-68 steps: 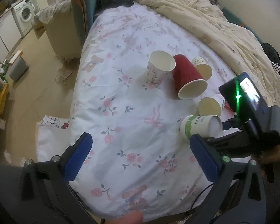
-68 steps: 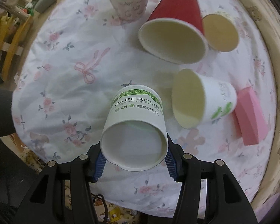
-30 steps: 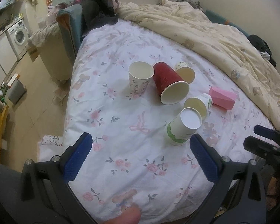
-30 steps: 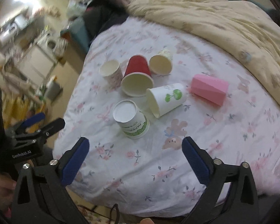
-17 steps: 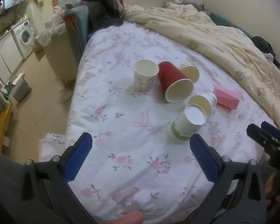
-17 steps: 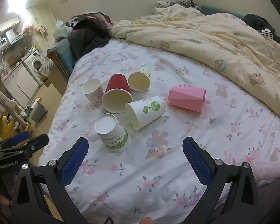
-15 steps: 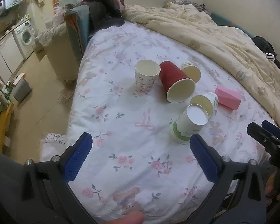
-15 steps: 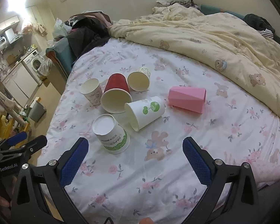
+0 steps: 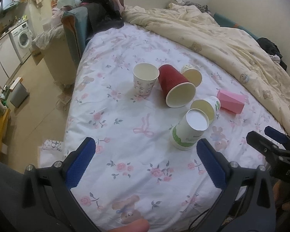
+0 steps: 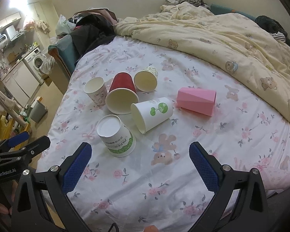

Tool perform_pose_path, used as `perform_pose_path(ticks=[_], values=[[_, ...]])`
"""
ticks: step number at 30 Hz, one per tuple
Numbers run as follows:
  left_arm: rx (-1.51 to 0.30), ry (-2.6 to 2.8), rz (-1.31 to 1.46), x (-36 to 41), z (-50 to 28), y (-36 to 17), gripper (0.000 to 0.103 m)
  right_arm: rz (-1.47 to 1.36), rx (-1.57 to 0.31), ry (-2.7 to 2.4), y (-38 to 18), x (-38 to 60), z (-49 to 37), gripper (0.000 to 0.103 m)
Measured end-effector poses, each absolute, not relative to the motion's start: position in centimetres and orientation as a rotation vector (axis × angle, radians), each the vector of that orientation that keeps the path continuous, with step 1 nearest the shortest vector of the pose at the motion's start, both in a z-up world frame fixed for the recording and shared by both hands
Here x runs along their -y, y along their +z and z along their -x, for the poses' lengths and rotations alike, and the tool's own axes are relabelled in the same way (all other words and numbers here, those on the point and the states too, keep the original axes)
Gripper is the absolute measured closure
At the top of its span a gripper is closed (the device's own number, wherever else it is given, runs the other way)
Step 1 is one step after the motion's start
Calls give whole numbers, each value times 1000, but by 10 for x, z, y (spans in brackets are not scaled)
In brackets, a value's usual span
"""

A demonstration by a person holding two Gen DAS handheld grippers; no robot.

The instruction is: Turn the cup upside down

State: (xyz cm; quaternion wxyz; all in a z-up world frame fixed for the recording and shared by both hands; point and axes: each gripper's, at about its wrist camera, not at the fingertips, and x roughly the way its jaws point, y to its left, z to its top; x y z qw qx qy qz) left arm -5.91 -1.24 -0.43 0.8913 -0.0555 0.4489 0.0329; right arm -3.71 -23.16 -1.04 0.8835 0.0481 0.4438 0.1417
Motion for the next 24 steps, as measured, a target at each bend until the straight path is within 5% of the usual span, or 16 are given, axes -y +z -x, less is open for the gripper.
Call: perform_pose_path(ticks=[24], values=[[-931,63,115,15,60,-3,0,-68,-923,308,-9,226,40,0]])
